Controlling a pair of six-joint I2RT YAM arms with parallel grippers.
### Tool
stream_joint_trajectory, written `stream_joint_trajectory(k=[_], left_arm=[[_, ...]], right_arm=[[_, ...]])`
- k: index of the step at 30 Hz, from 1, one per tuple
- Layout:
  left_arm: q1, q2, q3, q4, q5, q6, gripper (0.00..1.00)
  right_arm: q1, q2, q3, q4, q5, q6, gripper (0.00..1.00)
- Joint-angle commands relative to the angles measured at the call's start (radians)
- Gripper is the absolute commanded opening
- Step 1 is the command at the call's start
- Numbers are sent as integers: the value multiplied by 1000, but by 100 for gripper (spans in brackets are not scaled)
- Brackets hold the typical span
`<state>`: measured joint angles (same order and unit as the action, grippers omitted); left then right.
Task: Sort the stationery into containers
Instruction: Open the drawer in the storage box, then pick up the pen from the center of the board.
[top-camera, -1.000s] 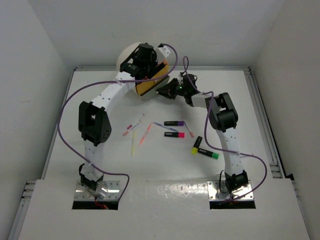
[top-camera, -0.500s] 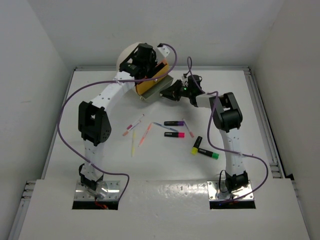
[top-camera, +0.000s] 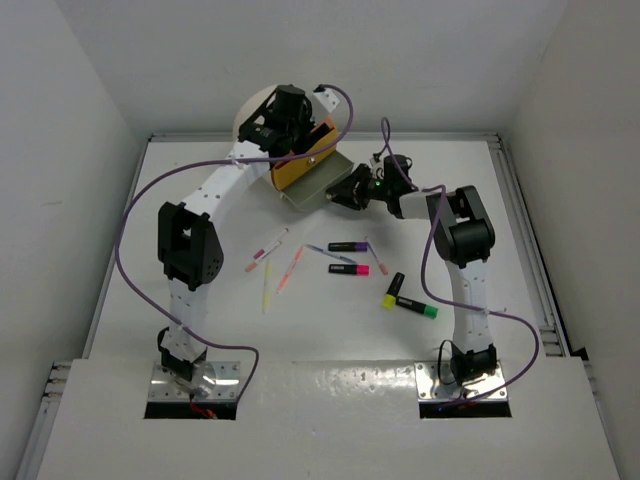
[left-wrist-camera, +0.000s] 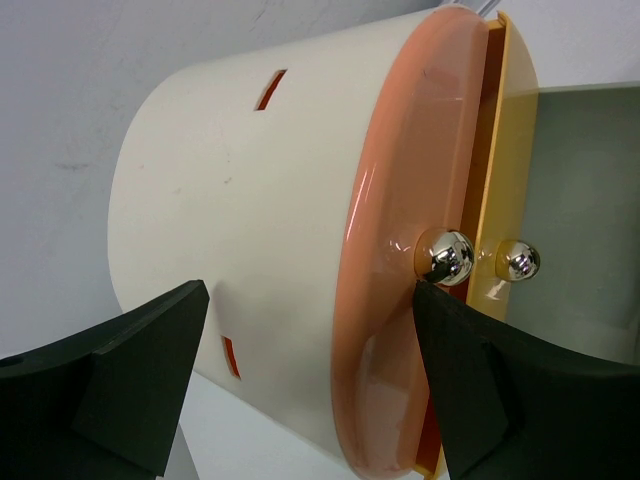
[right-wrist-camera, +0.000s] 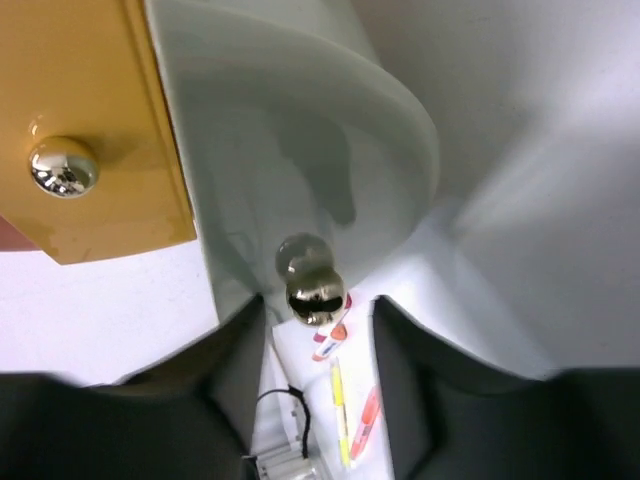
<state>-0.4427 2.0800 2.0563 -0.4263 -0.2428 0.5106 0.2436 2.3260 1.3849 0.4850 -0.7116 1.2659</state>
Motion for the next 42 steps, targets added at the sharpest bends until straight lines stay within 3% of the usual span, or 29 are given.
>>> stream_joint_trajectory(k=[1, 3, 4, 6, 17, 23, 27, 29, 32, 34, 38, 42], left_arm=[[15, -3, 45, 14, 7, -21, 90], [15, -5, 44, 14, 20, -26, 90], [13, -6, 44, 15, 25, -29, 91], [13, -12, 47, 18, 40, -40, 91], [18, -167, -39, 176, 169, -156, 92], [36, -242, -35, 213, 194, -208, 92], [55, -302, -1, 47, 482, -205, 87], [36, -316, 11, -102, 607, -172, 82], [-16, -330, -21, -268, 709, -132, 67], [-45, -345, -121, -299, 762, -139, 59], [-94, -348, -252, -339, 832, -123, 53], [-192, -290, -291, -344, 751, -83, 51]], right_arm=[[-4, -43, 11, 9, -15, -26, 49], [-4, -36, 28, -11, -11, -34, 57], [-6, -37, 32, -16, -9, -39, 67], [-7, -43, 43, -32, -3, -43, 72], [-47, -192, -23, -115, -2, -135, 75], [-67, -287, -53, -193, -3, -227, 72], [-96, -400, -73, -371, 29, -385, 63], [-122, -441, -76, -481, 82, -506, 56], [-173, -514, -64, -617, 184, -686, 48], [-211, -568, -57, -666, 251, -834, 46], [-299, -623, -64, -755, 340, -993, 44], [-372, -659, -81, -799, 334, -1056, 42]])
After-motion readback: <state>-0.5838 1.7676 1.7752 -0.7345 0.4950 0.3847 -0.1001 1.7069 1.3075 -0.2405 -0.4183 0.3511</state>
